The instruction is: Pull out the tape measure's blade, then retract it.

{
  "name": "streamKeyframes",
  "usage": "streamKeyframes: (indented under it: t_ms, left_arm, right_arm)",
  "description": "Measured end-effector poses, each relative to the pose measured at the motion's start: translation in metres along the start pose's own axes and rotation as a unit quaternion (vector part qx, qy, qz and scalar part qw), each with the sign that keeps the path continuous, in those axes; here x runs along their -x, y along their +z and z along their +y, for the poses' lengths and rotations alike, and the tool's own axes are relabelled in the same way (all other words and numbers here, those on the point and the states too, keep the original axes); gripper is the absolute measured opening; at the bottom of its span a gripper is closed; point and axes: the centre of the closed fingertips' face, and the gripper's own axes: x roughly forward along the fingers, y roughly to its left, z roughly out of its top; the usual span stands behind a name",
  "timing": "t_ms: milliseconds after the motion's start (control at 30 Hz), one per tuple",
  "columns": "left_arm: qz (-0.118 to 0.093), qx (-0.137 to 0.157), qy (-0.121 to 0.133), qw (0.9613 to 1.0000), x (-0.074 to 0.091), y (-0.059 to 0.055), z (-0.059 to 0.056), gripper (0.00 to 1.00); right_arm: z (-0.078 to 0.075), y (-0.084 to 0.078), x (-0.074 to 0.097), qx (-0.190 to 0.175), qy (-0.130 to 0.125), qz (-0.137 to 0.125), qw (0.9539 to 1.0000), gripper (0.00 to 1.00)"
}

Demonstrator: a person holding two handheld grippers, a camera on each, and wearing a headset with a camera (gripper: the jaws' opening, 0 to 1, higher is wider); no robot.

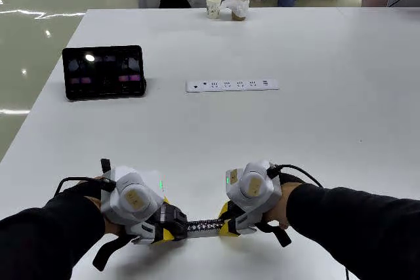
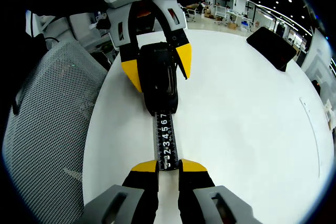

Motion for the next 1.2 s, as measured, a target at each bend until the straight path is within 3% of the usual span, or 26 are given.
streamKeyframes:
  t_ms: [1200]
  left_arm:
    - [-0.002, 0.002, 0.004, 1.0000, 0.000, 0.000, 0.000, 0.32]
  right_arm:
    - [0.000, -0.015, 0.010, -0.002, -0.001, 0.004, 1.0000, 0.10]
